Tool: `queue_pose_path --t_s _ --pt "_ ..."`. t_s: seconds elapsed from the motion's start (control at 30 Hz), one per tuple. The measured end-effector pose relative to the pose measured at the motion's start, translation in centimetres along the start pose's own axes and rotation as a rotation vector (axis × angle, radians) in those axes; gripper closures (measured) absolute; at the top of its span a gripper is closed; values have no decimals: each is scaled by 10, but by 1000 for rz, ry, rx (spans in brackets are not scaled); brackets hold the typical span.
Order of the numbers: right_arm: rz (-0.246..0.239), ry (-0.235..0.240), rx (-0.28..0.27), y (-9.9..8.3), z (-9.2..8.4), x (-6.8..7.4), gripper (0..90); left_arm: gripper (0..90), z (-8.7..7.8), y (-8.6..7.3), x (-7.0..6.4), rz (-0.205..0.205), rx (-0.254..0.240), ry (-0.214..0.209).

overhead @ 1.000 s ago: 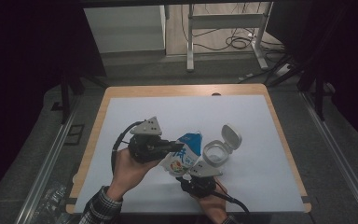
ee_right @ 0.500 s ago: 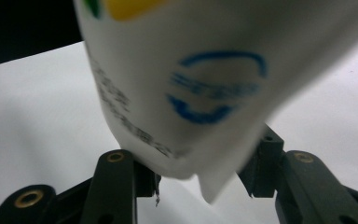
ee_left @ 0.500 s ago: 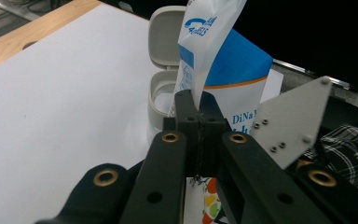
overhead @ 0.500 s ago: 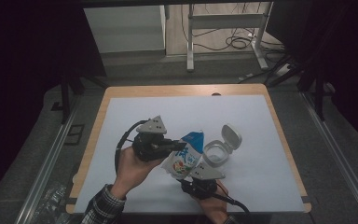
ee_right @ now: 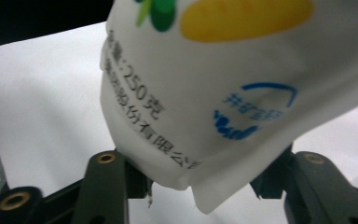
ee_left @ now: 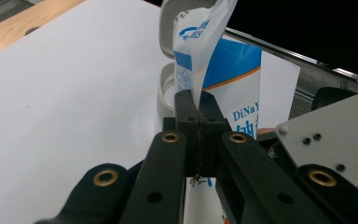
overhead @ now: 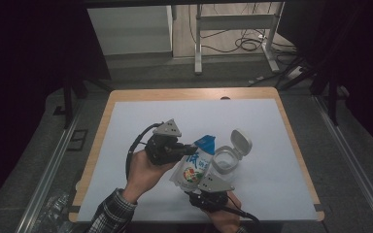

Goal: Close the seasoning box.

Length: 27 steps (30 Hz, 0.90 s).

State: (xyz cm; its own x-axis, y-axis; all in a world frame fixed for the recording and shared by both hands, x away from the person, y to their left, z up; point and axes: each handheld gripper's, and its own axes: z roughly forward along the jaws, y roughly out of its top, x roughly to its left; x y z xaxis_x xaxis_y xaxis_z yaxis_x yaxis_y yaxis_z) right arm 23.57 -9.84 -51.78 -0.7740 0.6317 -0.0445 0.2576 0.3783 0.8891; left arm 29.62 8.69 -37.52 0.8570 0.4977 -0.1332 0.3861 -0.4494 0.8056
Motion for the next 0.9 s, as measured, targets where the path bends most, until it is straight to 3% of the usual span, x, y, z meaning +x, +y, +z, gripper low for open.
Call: queue_pose_path --t_s 0.07,0.6,0.9 --pt "4 23 -2 -1 -2 1 554 900 2 1 0 5 1 -4" --pt "95 106 50 -5 -11 -5 610 900 19 6 -4 43 59 7" --pt "144 121 58 -9 -17 -8 659 900 30 13 -5 66 109 9"
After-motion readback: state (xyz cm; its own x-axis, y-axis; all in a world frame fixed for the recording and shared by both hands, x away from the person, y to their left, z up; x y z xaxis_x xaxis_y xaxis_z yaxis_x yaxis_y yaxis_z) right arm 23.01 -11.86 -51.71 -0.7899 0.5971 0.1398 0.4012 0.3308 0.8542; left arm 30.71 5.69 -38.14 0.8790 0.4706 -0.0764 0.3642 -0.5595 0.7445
